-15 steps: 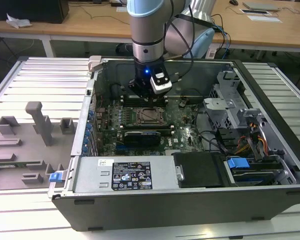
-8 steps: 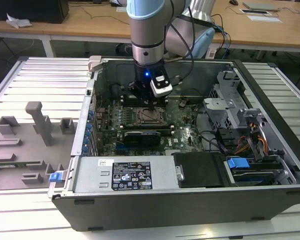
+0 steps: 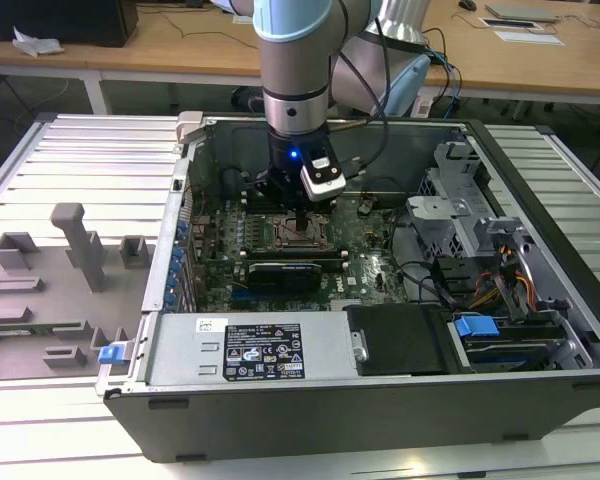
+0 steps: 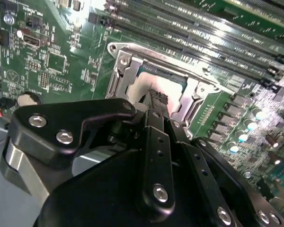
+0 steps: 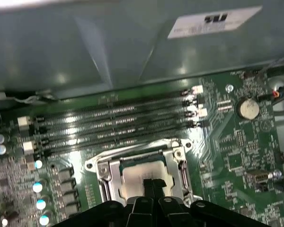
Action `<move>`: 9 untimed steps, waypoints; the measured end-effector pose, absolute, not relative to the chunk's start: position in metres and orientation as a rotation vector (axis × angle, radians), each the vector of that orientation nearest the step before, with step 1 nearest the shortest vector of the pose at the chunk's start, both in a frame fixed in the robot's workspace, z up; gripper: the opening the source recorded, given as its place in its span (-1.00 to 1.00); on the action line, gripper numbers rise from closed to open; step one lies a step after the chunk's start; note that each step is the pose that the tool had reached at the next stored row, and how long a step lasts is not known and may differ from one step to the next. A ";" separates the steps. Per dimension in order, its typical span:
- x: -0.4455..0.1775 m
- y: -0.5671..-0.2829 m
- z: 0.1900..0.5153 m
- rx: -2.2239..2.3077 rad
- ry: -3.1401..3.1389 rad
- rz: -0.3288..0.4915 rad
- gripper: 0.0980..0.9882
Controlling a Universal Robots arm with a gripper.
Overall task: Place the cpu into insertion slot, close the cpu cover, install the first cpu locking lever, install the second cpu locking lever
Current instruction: 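Install the first cpu locking lever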
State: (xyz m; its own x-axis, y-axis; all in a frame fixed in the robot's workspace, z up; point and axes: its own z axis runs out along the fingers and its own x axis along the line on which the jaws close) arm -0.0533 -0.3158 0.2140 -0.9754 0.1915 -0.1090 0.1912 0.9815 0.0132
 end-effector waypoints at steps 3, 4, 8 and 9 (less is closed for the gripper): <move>-0.053 -0.316 0.216 0.291 3.018 0.004 -0.98; -0.053 -0.316 0.218 0.291 3.018 0.004 -0.98; -0.053 -0.316 0.225 0.291 3.018 0.004 -0.98; -0.053 -0.316 0.226 0.291 3.018 0.004 -0.98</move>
State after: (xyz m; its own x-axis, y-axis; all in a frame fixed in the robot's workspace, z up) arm -0.0533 -0.3158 0.2262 -0.9756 0.1907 -0.1090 0.1904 0.9816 0.0132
